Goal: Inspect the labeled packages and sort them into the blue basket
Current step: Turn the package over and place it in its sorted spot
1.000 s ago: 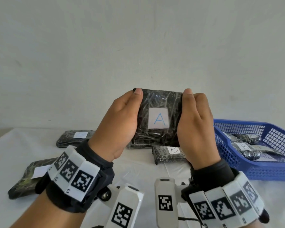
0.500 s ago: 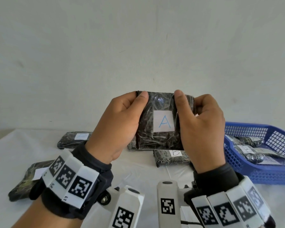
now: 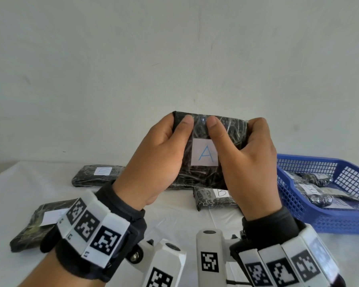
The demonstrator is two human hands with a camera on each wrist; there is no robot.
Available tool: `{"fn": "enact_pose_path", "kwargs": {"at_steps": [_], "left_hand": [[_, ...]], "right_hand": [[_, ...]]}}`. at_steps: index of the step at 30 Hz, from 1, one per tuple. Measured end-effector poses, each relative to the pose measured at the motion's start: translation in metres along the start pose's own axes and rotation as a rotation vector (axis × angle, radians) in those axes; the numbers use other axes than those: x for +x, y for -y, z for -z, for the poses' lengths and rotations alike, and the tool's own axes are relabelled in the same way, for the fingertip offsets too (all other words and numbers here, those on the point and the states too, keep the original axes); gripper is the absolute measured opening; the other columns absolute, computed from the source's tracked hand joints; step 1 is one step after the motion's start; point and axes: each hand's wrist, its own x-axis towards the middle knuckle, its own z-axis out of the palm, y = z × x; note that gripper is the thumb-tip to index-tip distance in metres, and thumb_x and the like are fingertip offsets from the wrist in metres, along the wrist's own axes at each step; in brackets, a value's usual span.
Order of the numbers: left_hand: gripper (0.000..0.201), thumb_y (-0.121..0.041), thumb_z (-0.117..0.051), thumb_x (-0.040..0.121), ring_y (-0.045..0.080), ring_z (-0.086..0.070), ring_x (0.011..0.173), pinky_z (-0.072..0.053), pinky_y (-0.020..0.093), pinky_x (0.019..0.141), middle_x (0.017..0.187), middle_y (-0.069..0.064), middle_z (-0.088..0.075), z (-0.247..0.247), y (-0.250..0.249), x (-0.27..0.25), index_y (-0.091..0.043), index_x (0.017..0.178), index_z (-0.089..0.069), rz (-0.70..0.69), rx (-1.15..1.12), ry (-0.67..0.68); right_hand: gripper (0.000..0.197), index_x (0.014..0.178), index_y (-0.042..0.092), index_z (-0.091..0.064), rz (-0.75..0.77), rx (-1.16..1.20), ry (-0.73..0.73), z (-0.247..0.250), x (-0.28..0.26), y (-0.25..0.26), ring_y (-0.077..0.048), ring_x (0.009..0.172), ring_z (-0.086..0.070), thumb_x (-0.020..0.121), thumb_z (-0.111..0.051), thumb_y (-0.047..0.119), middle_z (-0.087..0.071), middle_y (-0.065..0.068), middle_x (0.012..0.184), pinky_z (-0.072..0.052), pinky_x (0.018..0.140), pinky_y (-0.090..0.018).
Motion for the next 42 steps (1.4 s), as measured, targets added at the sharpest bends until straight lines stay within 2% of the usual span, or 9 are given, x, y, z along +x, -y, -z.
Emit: {"fn": "enact_pose_path", "kwargs": {"at_steps": [5, 10, 14, 17, 21, 27, 31, 38, 42], "left_hand": [[0.035, -0.044, -0.051, 0.106, 0.045, -0.069, 0.105, -0.055, 0.066, 0.094, 0.11, 0.029, -0.067, 0.0, -0.001, -0.001, -0.014, 0.111, -0.067, 0.022, -0.033, 0.026], [0.03, -0.033, -0.047, 0.109, 0.036, -0.075, 0.101, -0.063, 0.05, 0.088, 0.105, 0.019, -0.075, 0.0, 0.0, 0.0, -0.011, 0.114, -0.066, 0.04, -0.062, 0.04], [0.03, -0.03, -0.045, 0.111, 0.036, -0.072, 0.108, -0.058, 0.057, 0.098, 0.114, 0.021, -0.073, 0.001, 0.0, 0.001, -0.014, 0.115, -0.069, 0.026, -0.081, 0.015], [0.03, -0.032, -0.047, 0.11, 0.034, -0.074, 0.1, -0.064, 0.052, 0.08, 0.108, 0.023, -0.072, 0.003, 0.0, 0.002, -0.014, 0.113, -0.07, 0.075, -0.115, 0.006], [0.025, -0.029, -0.048, 0.11, 0.036, -0.073, 0.099, -0.06, 0.067, 0.084, 0.1, 0.009, -0.073, 0.005, -0.002, 0.002, -0.019, 0.113, -0.071, 0.033, -0.11, 0.006], [0.021, -0.016, -0.05, 0.107, 0.005, -0.069, 0.065, -0.052, 0.016, 0.049, 0.076, -0.005, -0.075, 0.005, -0.002, 0.002, -0.016, 0.12, -0.066, -0.013, -0.095, 0.027], [0.02, -0.022, -0.052, 0.107, 0.016, -0.076, 0.077, -0.065, 0.042, 0.061, 0.088, 0.002, -0.077, 0.005, -0.001, 0.002, -0.02, 0.121, -0.067, 0.027, -0.113, 0.046], [0.021, -0.023, -0.051, 0.108, 0.019, -0.077, 0.075, -0.065, 0.045, 0.059, 0.088, 0.001, -0.078, 0.001, -0.002, 0.0, -0.023, 0.121, -0.068, 0.08, -0.059, 0.07], [0.022, -0.024, -0.051, 0.108, 0.025, -0.077, 0.079, -0.065, 0.047, 0.061, 0.093, 0.01, -0.078, 0.0, 0.0, 0.0, -0.025, 0.121, -0.07, 0.065, -0.034, 0.085]], "right_hand": [[0.053, 0.088, 0.019, -0.043, -0.003, 0.028, 0.043, 0.001, 0.0, 0.002, -0.002, 0.056, -0.04, 0.078, -0.073, 0.061, -0.046, 0.009, 0.07, -0.041, 0.051, -0.022], [0.054, 0.093, 0.017, -0.049, -0.089, 0.072, 0.065, 0.0, 0.002, -0.001, -0.017, 0.071, -0.052, 0.083, -0.073, 0.065, -0.054, 0.001, 0.079, -0.055, 0.068, -0.05], [0.039, 0.089, 0.018, -0.053, -0.096, 0.195, 0.03, 0.001, 0.005, -0.003, -0.019, 0.071, -0.05, 0.088, -0.06, 0.056, -0.053, 0.002, 0.075, -0.047, 0.066, -0.045], [0.039, 0.091, 0.018, -0.06, -0.061, 0.212, 0.014, 0.002, 0.008, -0.005, -0.037, 0.076, -0.054, 0.09, -0.06, 0.057, -0.06, -0.019, 0.084, -0.051, 0.072, -0.052], [0.019, 0.095, 0.014, -0.065, -0.082, 0.288, 0.06, 0.008, 0.011, -0.005, -0.021, 0.069, -0.047, 0.105, -0.062, 0.031, -0.058, -0.004, 0.075, -0.043, 0.064, -0.039], [0.018, 0.103, 0.008, -0.07, -0.192, 0.378, 0.098, 0.015, 0.014, -0.006, -0.012, 0.07, -0.063, 0.101, -0.065, 0.025, -0.07, 0.007, 0.072, -0.058, 0.078, -0.047], [0.016, 0.106, 0.009, -0.069, -0.213, 0.387, 0.093, 0.015, 0.013, -0.005, -0.015, 0.071, -0.063, 0.101, -0.066, 0.024, -0.07, 0.003, 0.074, -0.059, 0.078, -0.056], [0.025, 0.102, 0.025, -0.07, -0.088, 0.248, -0.001, 0.008, 0.01, -0.009, -0.035, 0.083, -0.073, 0.087, -0.083, 0.04, -0.074, -0.002, 0.085, -0.06, 0.077, -0.062], [0.062, 0.112, 0.023, -0.067, -0.091, 0.188, 0.0, 0.005, 0.01, -0.012, -0.033, 0.094, -0.075, 0.07, -0.084, 0.064, -0.076, -0.003, 0.101, -0.062, 0.081, -0.056]]}}
